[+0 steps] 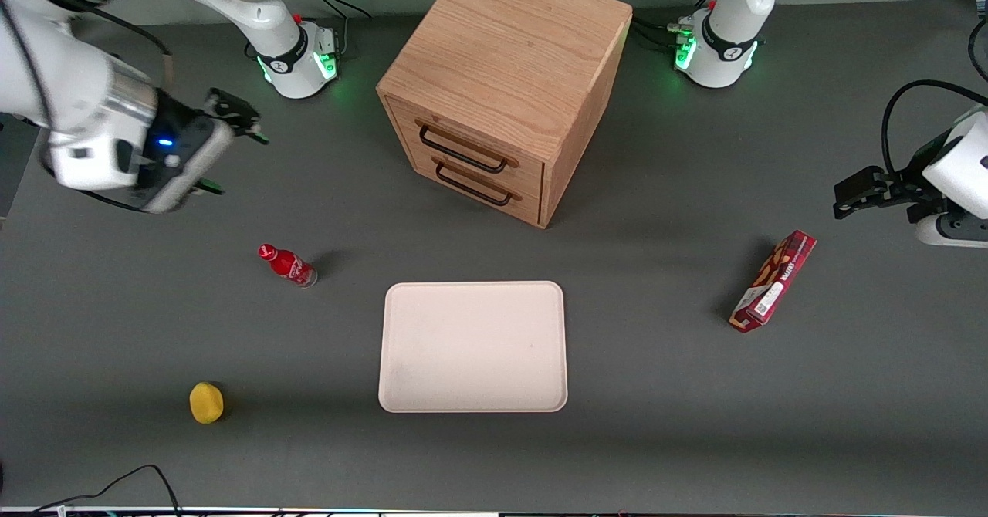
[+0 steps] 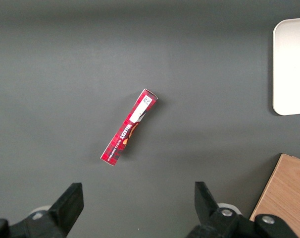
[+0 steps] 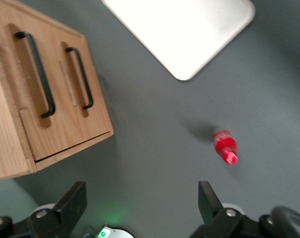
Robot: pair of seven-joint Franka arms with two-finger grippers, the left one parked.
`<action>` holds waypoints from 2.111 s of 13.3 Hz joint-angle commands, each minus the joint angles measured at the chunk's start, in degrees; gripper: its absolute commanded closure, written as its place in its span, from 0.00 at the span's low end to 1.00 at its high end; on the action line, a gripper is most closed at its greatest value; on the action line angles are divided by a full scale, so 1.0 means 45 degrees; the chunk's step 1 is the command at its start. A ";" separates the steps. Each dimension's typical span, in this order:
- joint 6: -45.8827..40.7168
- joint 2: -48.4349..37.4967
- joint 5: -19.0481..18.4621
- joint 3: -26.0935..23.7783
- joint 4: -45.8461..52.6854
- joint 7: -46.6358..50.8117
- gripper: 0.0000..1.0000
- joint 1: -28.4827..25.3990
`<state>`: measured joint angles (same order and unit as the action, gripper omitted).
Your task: Open upper drawer
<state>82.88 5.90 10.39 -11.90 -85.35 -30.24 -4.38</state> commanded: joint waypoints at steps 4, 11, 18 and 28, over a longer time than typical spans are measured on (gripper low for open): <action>-0.0391 0.2845 -0.0122 -0.1942 0.2029 -0.0683 0.00 -0.0004; 0.1228 0.3767 0.0364 -0.2081 0.1838 -0.0391 0.00 -0.1660; 0.2656 0.4997 0.0776 -0.2023 0.1993 0.0412 0.00 -0.2875; 0.3007 0.5057 0.0698 -0.2081 0.1389 -0.0525 0.00 -0.3090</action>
<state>95.68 28.34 12.88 -21.56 -78.81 -30.95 -17.76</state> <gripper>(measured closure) 0.000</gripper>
